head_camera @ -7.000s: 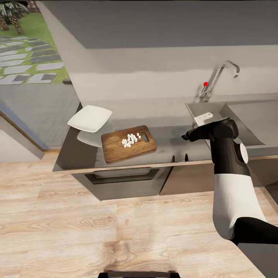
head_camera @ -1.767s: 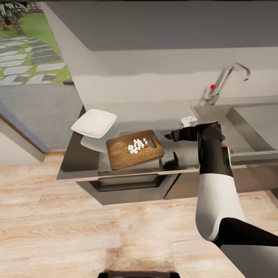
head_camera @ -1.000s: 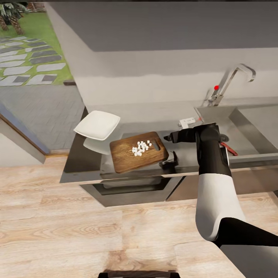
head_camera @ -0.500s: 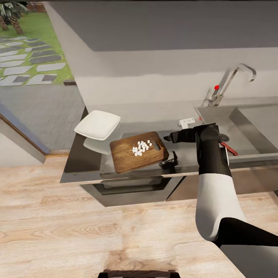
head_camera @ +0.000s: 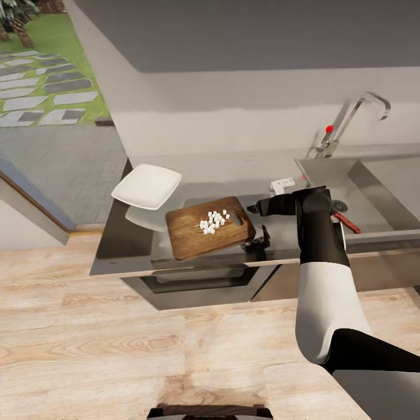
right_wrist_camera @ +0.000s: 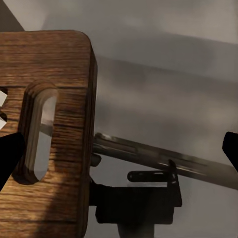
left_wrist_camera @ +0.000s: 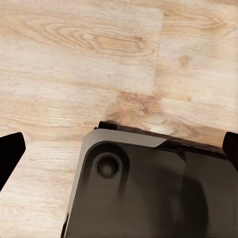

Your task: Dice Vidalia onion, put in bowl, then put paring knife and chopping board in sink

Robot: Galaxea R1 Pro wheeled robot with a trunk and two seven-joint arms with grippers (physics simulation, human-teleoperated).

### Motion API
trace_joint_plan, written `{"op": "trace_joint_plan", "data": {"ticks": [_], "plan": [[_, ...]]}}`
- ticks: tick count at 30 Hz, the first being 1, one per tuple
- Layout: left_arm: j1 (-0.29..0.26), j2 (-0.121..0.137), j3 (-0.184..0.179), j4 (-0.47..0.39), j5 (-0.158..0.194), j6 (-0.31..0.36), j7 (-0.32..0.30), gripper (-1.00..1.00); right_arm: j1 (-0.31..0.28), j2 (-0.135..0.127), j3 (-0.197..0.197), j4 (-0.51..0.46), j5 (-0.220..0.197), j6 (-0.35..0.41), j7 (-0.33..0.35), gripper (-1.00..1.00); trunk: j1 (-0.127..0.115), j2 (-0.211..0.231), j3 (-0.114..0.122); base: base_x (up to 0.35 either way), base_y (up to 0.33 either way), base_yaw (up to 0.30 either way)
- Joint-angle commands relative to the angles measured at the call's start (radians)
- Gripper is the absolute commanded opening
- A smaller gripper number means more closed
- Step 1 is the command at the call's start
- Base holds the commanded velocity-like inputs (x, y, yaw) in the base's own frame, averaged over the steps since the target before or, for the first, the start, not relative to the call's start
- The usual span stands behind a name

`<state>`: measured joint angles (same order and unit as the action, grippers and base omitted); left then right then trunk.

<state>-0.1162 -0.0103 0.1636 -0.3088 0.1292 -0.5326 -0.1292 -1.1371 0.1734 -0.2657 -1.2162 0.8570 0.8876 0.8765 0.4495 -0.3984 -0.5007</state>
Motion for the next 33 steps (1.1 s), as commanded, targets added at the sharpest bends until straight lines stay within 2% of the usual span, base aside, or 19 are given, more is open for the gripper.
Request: {"op": "trace_joint_plan", "data": {"ticks": [1, 11, 18, 33], "plan": [[0.0, -0.001, 0.004, 0.0, 0.01, -0.001, -0.01, 1.0, -0.001, 0.001, -0.003, -0.001, 0.01, 0.001, 0.01, 1.0, 0.0, -0.002, -0.002, 0.0, 0.024, 0.0], [0.0, -0.002, 0.003, 0.0, 0.01, -0.001, -0.01, 1.0, -0.001, 0.001, -0.003, 0.0, 0.01, 0.001, 0.01, 1.0, 0.0, -0.002, -0.013, 0.0, 0.124, 0.0], [0.0, -0.001, -0.029, 0.002, 0.01, -0.001, -0.01, 1.0, -0.001, 0.001, -0.003, 0.0, 0.01, 0.001, 0.01, 1.0, 0.0, -0.002, -0.021, 0.0, 0.017, 0.0], [0.0, -0.001, -0.036, 0.002, 0.01, 0.0, -0.01, 1.0, -0.001, 0.001, -0.003, 0.0, 0.01, 0.001, 0.01, 1.0, 0.0, -0.002, -0.037, 0.0, 0.0, 0.0]]}}
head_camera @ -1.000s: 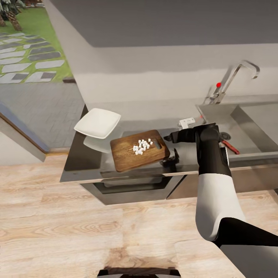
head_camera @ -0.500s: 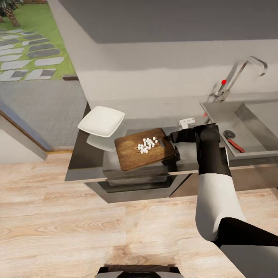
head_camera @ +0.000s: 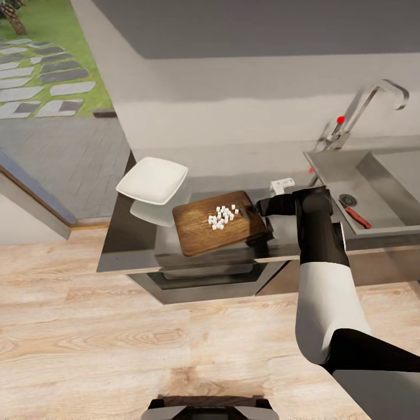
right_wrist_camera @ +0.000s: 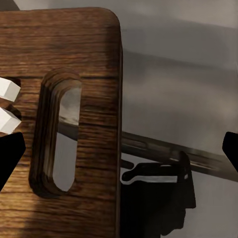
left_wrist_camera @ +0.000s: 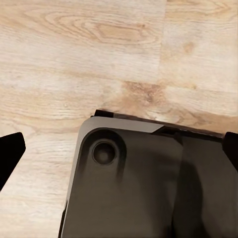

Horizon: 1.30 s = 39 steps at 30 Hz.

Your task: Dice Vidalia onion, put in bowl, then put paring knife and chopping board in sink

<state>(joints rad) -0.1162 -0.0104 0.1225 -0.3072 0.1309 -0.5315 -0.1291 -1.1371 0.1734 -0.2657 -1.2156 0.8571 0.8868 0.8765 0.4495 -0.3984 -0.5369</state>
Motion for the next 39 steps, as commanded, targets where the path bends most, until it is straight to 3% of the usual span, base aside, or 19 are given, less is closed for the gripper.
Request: {"op": "trace_joint_plan", "data": {"ticks": [1, 39], "plan": [[0.0, -0.001, 0.005, 0.0, 0.009, -0.001, -0.01, 1.0, -0.001, 0.001, -0.003, -0.001, 0.01, 0.001, 0.01, 1.0, 0.0, -0.002, -0.002, 0.0, 0.0, 0.0], [0.0, -0.002, 0.005, 0.0, 0.007, -0.001, -0.01, 1.0, -0.001, 0.001, -0.003, -0.001, 0.01, 0.001, 0.01, 1.0, 0.0, -0.002, -0.044, 0.025, 0.007, 0.0]]}}
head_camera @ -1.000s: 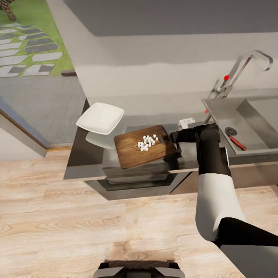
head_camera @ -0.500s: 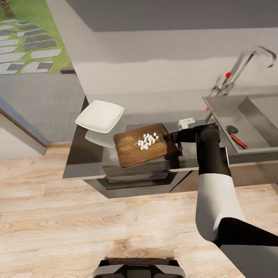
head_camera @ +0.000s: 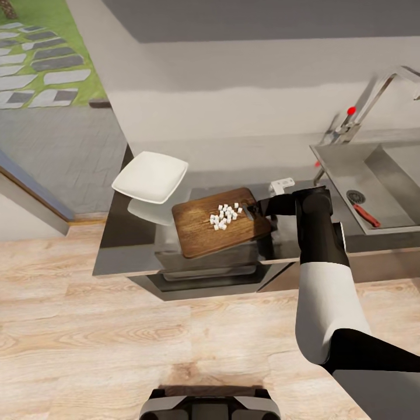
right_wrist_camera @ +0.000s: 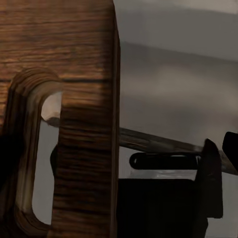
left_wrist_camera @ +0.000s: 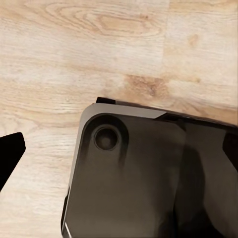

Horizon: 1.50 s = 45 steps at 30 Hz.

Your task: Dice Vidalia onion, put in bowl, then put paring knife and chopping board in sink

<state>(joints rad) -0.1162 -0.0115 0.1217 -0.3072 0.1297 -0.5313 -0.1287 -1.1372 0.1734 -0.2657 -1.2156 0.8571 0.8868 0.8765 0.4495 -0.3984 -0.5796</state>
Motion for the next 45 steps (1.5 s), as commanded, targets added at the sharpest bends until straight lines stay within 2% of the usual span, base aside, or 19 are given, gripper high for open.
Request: {"op": "trace_joint_plan", "data": {"ticks": [1, 20, 36, 37, 45], "plan": [[0.0, -0.001, 0.005, 0.0, 0.009, -0.001, -0.011, 1.0, -0.001, 0.001, -0.003, -0.001, 0.01, 0.001, 0.01, 1.0, 0.001, -0.002, -0.002, 0.016, 0.004, 0.0], [0.0, -0.001, 0.005, 0.0, 0.008, -0.001, -0.011, 1.0, -0.001, 0.001, -0.003, -0.001, 0.01, 0.001, 0.01, 1.0, 0.001, -0.002, -0.023, 0.001, 0.0, 0.0], [0.0, -0.001, 0.005, 0.0, 0.008, -0.001, -0.01, 1.0, -0.001, 0.001, -0.003, -0.001, 0.01, 0.001, 0.01, 1.0, 0.001, -0.002, -0.025, 0.0, 0.0, 0.0], [0.0, -0.001, 0.005, 0.0, 0.008, -0.001, -0.01, 1.0, -0.001, 0.001, -0.003, -0.001, 0.01, 0.001, 0.01, -1.0, 0.001, -0.002, -0.025, 0.0, 0.0, 0.0], [0.0, -0.001, 0.004, 0.0, 0.008, -0.001, -0.011, 1.0, -0.001, 0.001, -0.003, -0.001, 0.01, 0.002, 0.01, -1.0, 0.001, -0.002, -0.025, 0.0, 0.0, 0.0]]}}
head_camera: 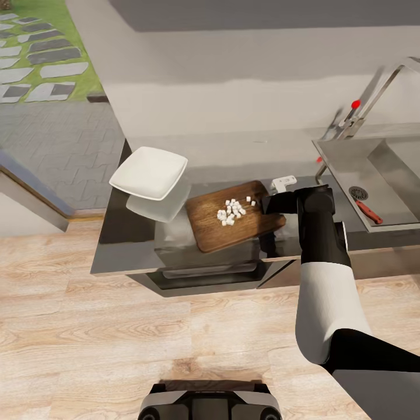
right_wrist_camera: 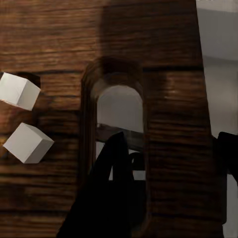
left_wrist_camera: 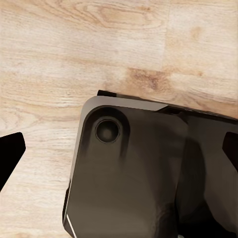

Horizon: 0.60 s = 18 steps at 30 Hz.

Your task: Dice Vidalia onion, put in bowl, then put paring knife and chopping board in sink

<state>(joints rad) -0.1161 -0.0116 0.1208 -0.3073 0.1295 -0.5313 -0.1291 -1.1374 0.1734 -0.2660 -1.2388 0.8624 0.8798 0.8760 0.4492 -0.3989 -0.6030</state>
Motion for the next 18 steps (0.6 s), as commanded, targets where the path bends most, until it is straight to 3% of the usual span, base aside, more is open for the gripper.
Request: {"op": "trace_joint_plan", "data": {"ticks": [1, 18], "plan": [[0.0, -0.001, 0.005, 0.001, 0.009, -0.001, -0.01, 1.0, -0.001, 0.001, -0.003, 0.022, 0.004, 0.009, 0.011, -1.0, 0.001, -0.001, -0.001, 0.0, 0.0, 0.0], [0.0, -0.001, 0.005, 0.001, 0.009, -0.001, -0.011, 1.0, -0.001, 0.001, -0.003, 0.022, 0.004, 0.009, 0.011, -1.0, 0.001, -0.001, 0.009, 0.0, 0.0, 0.0]]}}
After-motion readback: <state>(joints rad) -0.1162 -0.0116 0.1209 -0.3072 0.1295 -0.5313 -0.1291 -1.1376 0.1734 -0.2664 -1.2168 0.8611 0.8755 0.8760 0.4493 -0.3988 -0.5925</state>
